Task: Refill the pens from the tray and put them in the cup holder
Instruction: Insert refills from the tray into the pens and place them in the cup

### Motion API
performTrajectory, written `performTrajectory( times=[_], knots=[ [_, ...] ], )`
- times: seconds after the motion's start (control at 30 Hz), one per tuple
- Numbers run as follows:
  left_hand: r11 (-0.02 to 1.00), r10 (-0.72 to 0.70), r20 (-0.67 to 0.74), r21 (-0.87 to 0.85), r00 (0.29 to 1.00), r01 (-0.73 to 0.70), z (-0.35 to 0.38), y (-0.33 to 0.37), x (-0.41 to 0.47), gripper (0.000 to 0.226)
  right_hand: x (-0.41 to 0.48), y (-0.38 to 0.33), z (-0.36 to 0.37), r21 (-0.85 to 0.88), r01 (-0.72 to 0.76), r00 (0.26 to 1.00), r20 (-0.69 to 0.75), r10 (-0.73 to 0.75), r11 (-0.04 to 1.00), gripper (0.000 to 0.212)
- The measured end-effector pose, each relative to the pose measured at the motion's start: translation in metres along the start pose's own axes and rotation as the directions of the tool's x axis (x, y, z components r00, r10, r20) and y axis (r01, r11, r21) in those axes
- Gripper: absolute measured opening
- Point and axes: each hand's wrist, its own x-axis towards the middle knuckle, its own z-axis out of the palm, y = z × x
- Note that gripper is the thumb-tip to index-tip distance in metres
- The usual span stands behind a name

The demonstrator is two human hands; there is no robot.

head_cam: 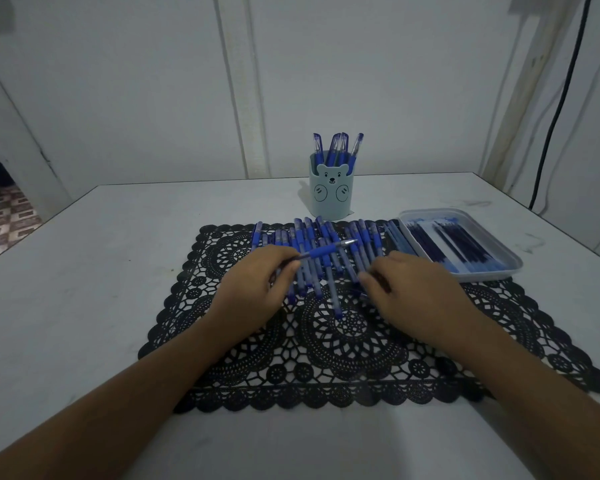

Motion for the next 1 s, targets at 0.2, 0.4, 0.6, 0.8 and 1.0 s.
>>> performTrajectory(
  times=[0.2,0.4,0.6,0.8,1.0],
  knots=[
    [1.0,-0.01,0.006,-0.009,1.0,0.011,0.001,-0.001,-0.001,0.027,0.001,-0.001,0.003,-0.08,0.066,0.986,0.155,-0.053,0.995,0.028],
    [1.0,0.006,0.011,-0.009,1.0,-0.006,0.002,-0.002,0.0,0.033,-0.002,-0.003,-0.002,-0.034,0.075,0.976,0.208,-0.067,0.997,0.03],
    [1.0,0.004,0.02,-0.007,1.0,-0.004,0.001,-0.001,-0.001,0.034,0.0,-0.007,-0.005,0.161,-0.02,0.993,0.116,0.002,0.987,0.015],
    [0.998,0.047,0.025,0.028,0.999,-0.048,0.0,0.002,-0.001,0.035,0.006,-0.003,-0.009,0.553,-0.169,0.982,0.022,0.188,0.816,0.007],
    [0.997,0.067,0.034,0.028,0.997,-0.068,0.0,0.003,-0.001,0.033,0.006,-0.002,-0.009,0.69,-0.209,0.967,0.042,0.249,0.693,0.01]
  ],
)
